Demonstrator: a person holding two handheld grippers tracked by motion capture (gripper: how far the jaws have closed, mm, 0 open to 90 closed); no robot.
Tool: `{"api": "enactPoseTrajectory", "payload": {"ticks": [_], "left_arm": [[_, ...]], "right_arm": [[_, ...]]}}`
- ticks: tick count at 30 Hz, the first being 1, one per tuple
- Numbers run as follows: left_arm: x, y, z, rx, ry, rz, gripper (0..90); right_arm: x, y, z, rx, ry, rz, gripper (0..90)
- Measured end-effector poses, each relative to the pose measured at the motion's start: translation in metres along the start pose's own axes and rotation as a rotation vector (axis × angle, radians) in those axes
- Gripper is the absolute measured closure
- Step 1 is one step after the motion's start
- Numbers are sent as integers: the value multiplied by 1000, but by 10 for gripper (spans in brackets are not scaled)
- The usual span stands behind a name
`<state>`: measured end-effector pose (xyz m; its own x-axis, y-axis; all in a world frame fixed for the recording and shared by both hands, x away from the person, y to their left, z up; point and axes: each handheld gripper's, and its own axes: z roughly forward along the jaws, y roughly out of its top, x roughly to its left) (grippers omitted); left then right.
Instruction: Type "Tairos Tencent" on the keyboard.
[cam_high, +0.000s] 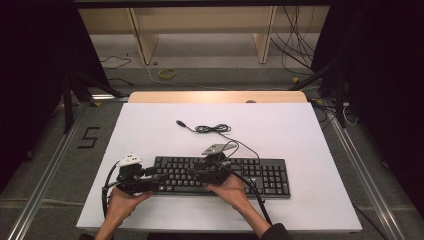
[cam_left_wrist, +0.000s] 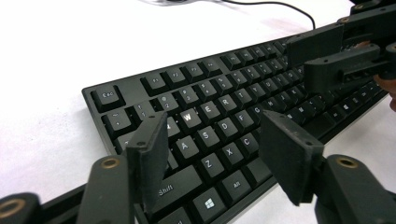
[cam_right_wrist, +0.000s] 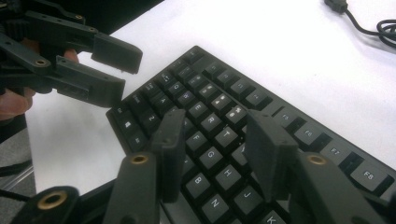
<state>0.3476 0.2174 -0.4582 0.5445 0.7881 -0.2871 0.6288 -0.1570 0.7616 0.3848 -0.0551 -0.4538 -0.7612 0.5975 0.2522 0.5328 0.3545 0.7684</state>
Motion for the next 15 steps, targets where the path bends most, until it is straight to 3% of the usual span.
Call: {"api": "enactPoseTrajectory", "payload": {"ticks": [15], "left_arm": [[-3, 4, 2, -20, -8, 12, 353]], "right_arm": [[-4, -8, -15, -23, 3, 15, 503]]}}
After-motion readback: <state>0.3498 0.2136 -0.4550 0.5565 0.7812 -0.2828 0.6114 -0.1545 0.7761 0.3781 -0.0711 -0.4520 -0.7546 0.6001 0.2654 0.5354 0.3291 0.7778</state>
